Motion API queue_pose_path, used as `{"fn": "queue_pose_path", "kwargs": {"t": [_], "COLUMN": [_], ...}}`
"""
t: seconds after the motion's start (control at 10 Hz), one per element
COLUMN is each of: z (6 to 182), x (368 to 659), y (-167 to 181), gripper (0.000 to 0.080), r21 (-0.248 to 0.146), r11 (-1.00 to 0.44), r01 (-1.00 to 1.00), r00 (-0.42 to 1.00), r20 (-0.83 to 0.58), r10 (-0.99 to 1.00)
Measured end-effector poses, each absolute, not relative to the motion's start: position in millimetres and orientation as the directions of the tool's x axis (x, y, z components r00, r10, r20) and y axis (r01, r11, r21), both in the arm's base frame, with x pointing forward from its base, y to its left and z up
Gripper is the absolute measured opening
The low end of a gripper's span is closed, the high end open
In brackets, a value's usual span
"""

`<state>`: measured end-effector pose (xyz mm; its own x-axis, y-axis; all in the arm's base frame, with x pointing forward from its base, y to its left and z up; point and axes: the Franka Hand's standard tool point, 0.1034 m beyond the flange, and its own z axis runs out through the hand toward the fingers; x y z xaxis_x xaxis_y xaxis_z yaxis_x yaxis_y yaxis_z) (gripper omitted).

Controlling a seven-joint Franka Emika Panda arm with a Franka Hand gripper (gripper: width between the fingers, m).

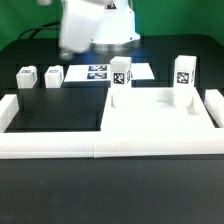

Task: Assemble square table

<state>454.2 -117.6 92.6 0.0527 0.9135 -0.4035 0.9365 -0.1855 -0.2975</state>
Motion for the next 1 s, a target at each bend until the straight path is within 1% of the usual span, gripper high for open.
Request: {"fn": "queue_pose_path", "kwargs": {"t": [0.1, 0.2, 0.3, 0.5, 0.6, 0.7, 0.8, 0.9, 1.0], "z": [85.0, 87.1, 86.8, 85.5, 84.8, 83.1, 79.0, 73.6, 68.7], "x": [445.5, 450.0, 450.0, 449.5, 448.7, 447.0, 432.1, 416.2, 405.9], "y": [-117.1, -116.2, -115.0, -113.4, -113.2, -123.9, -142.3, -154.0, -159.1], "gripper": [0.0649, 0.0649, 0.0649, 0.0649, 0.0649, 0.0649, 0.0649, 0.0649, 0.0649], "r21": [-0.302, -0.288, -0.25, -0.203, -0.169, -0.115, -0.07, -0.041, -0.051], "r11": [-0.263, -0.268, -0.342, -0.432, -0.508, -0.634, -0.752, -0.846, -0.923], "r01": [0.916, 0.919, 0.906, 0.879, 0.845, 0.765, 0.655, 0.531, 0.383], "r00": [0.114, 0.124, 0.201, 0.295, 0.377, 0.522, 0.644, 0.733, 0.79], "r20": [-0.435, -0.435, -0.458, -0.481, -0.486, -0.467, -0.469, -0.478, -0.499], "r10": [0.893, 0.892, 0.866, 0.826, 0.789, 0.714, 0.604, 0.483, 0.355]}}
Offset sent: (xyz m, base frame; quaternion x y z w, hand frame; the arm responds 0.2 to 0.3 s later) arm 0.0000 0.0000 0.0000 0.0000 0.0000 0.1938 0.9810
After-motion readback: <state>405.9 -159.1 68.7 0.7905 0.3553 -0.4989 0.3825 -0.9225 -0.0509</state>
